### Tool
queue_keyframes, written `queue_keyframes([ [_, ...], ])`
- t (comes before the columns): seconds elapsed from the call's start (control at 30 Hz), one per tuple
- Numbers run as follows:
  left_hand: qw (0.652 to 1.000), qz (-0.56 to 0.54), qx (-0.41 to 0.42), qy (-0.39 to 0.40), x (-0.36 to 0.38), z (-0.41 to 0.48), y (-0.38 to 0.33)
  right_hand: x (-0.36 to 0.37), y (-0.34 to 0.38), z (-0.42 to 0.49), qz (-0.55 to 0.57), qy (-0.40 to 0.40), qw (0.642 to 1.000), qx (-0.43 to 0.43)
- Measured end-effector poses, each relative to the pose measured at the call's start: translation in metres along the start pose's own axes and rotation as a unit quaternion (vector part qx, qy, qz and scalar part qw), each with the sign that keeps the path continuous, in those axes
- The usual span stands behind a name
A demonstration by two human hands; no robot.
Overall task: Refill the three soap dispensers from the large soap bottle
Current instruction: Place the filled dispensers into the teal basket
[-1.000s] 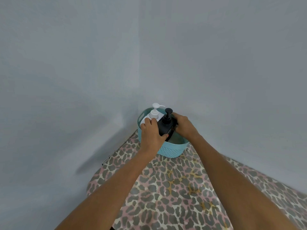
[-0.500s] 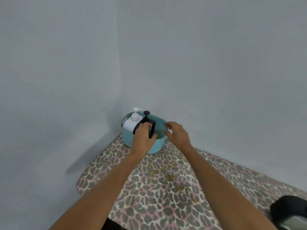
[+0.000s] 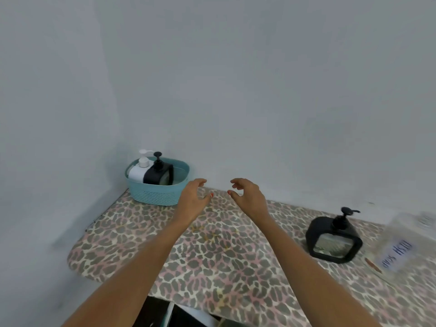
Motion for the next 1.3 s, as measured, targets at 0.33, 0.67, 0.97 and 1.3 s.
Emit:
queue_keyframes([
  [0.33, 0.996, -0.059, 0.031, 0.063, 0.077, -0.013, -0.07, -0.08, -0.076, -0.061, 0.051, -0.073, 0.994, 0.065],
  [0.67, 0.978, -0.082, 0.069, 0.18, 0.163, -0.025, -0.129, -0.147, -0.16, -0.107, 0.057, -0.147, 0.975, 0.156],
  [0.97, 0.958, -0.102, 0.043, 0.264, 0.226, -0.031, -0.141, -0.164, -0.218, -0.106, 0.077, -0.161, 0.967, 0.183],
  [1.3, 0.949, -0.116, 0.031, 0.291, 0.259, -0.022, -0.145, -0.149, -0.246, -0.08, 0.061, -0.017, 0.974, 0.218],
])
Point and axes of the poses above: each hand's wrist, its own z-axis towards the middle knuckle, its own x-axis out of the palm, y = z × x, the point moved 3 cm from there along z, towards the middle knuckle, and after that the axes turned 10 degrees about x, right-handed, at the moved point
